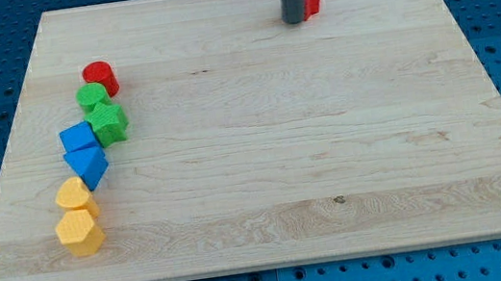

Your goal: Move the red star to the top right of the board

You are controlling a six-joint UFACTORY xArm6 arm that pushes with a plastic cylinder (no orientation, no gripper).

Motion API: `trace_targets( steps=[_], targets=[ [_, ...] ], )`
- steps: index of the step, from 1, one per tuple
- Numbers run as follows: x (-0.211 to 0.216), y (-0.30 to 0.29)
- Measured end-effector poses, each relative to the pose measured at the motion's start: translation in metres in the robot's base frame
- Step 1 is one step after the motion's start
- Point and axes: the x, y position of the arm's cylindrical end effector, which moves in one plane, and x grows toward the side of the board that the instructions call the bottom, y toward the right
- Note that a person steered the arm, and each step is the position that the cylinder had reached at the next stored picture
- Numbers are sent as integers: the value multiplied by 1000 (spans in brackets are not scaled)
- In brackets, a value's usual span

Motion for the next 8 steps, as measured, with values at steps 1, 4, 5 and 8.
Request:
trace_targets(
  steps=[1,4,5,8],
  targets=[
    [0,-1],
    [-34,9],
    [-34,75],
    [10,100]
  ],
)
